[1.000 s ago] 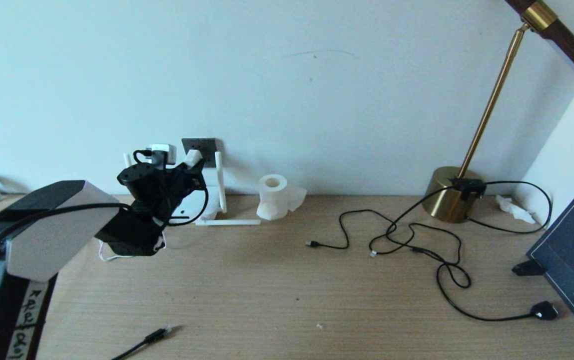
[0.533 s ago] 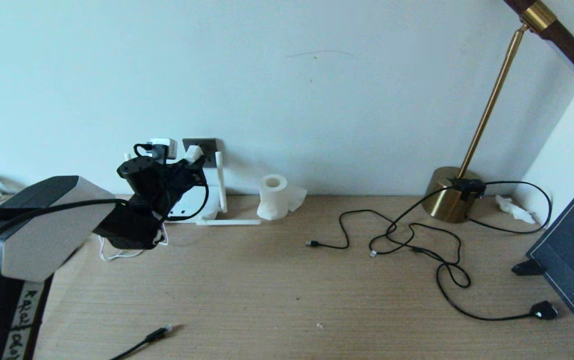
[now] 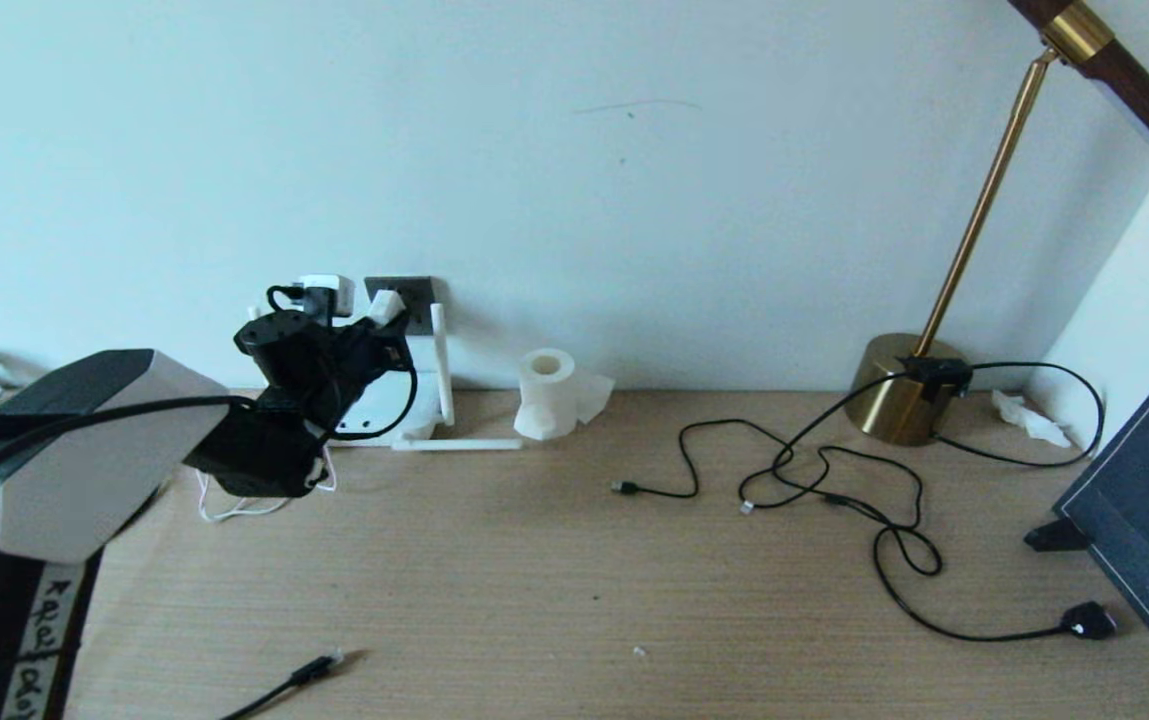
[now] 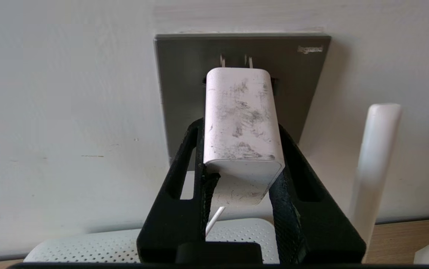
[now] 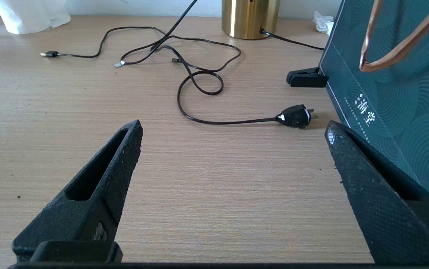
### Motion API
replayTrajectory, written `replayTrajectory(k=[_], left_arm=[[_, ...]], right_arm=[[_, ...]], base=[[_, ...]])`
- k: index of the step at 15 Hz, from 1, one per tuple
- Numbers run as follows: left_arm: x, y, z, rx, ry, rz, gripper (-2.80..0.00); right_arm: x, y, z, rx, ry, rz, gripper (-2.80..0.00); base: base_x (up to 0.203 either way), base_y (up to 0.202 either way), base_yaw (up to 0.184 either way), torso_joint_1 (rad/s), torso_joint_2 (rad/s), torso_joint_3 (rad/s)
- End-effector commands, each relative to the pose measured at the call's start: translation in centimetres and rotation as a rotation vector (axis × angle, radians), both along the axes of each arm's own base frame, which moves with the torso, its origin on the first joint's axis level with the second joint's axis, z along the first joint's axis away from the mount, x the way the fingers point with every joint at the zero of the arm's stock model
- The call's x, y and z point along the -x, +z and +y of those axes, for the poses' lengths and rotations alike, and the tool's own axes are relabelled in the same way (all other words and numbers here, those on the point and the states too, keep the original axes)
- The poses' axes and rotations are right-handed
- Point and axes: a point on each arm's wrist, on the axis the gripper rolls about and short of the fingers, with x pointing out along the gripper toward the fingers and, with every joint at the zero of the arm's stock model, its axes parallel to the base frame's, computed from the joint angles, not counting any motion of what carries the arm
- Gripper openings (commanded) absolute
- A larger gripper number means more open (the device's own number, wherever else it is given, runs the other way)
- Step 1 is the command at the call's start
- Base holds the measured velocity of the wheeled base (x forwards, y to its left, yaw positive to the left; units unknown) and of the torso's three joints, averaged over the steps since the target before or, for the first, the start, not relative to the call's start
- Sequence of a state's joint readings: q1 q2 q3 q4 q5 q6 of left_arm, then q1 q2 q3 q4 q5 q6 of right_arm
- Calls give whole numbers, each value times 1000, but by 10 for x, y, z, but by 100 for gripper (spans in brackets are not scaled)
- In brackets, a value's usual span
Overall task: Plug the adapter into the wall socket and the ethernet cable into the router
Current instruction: Pick up plug
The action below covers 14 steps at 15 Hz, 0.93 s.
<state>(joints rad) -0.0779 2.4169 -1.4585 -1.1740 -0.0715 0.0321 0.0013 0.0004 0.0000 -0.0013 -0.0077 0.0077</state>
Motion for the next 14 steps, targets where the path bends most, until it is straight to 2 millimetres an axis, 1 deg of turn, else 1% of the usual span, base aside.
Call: replayTrajectory(k=[1, 5, 14], left_arm=[[2, 7, 0, 1, -1, -12, -280], [8, 5, 0, -2, -1, 21, -280], [8, 5, -2, -6, -9, 66, -280]], right_arm=[[0, 0, 0, 0, 0, 0, 0], [0, 0, 0, 0, -1, -1, 0], [0, 0, 0, 0, 0, 1, 0]], base=[[0, 0, 0, 0, 0, 0], [0, 0, 0, 0, 0, 0], [0, 0, 0, 0, 0, 0]])
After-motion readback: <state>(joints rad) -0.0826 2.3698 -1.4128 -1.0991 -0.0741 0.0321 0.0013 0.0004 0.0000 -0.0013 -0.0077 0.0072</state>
